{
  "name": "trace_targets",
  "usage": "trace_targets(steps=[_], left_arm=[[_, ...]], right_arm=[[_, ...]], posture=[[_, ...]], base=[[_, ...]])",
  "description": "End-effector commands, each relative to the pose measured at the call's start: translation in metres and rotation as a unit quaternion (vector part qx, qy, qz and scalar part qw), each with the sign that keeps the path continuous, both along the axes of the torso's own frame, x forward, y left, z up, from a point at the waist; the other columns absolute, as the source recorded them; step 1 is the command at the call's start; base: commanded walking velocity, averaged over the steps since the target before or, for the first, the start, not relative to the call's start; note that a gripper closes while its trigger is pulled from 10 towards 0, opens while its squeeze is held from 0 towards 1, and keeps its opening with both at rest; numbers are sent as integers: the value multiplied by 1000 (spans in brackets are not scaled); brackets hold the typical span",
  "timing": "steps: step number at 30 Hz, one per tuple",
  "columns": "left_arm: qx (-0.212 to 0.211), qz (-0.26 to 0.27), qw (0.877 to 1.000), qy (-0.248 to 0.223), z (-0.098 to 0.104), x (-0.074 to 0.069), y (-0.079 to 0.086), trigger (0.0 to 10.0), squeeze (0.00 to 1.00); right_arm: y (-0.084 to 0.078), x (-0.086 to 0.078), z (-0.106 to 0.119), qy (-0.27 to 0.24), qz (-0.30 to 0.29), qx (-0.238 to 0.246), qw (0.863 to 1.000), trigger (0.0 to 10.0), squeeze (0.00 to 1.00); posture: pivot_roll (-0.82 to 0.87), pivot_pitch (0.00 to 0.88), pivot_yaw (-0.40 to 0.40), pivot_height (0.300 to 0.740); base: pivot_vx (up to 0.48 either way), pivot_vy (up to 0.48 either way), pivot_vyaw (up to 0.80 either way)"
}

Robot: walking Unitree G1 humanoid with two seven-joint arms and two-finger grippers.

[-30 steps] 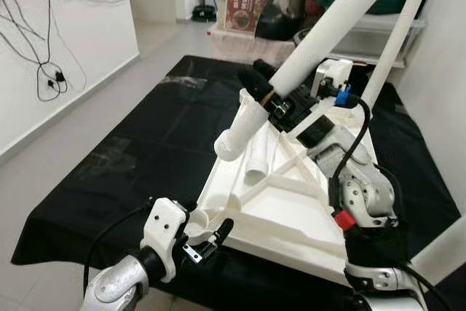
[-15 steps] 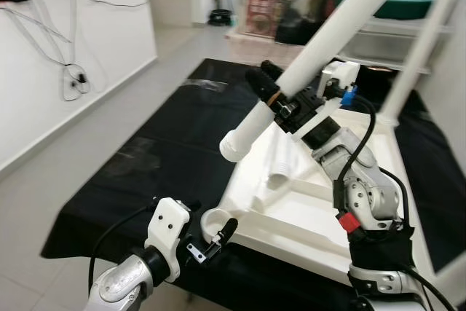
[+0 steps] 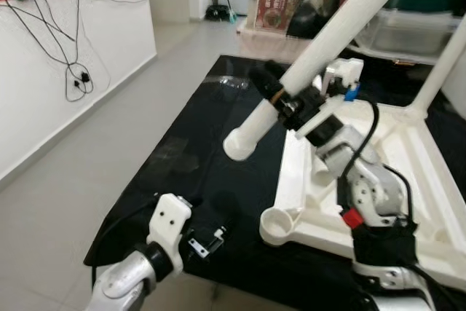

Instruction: Building children table

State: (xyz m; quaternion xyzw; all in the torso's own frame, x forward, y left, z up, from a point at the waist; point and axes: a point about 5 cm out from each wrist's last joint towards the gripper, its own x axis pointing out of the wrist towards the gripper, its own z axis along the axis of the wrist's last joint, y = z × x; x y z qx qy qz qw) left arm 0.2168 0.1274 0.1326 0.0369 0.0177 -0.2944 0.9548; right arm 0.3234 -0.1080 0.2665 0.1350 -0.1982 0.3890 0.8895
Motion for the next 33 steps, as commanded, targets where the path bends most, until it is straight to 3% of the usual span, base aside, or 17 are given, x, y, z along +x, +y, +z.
trace_targets(steps=[1,11,14,17,22,28,33], left_arm=[[0,0,1000,2,-1,-1,-1,10000,0],[8,4,1000,6,-5,0,1,10000,0],[9,4,1000,7,-6,-1,1,10000,0],[11,4,1000,7,-6,-1,2,10000,0],[14,6,1000,8,-7,-1,3,10000,0],[8,-9,1000,18,-7,-5,3,10000,0],[24,-10,999,38,-16,-12,9,10000,0]], right_arm=[[-7,0,4,-13,-9,-3,1000,0,0],[-27,-3,7,-33,54,-79,995,0,0],[-46,-5,1,-25,89,-131,987,0,0],[-54,-10,-3,-20,121,-166,978,0,0],[-61,-16,-14,1,159,-202,966,0,0],[-64,-29,-36,51,234,-244,940,0,0],[-66,-26,-41,62,234,-247,938,0,0]], posture=[[81,0,-103,740],[75,0,-103,740],[78,0,-106,740],[78,0,-105,740],[78,0,-104,740],[87,0,-104,740],[91,0,-104,740]], base=[[0,0,0],[0,0,0],[0,0,0],[0,0,0],[0,0,0],[0,0,0],[0,0,0]])
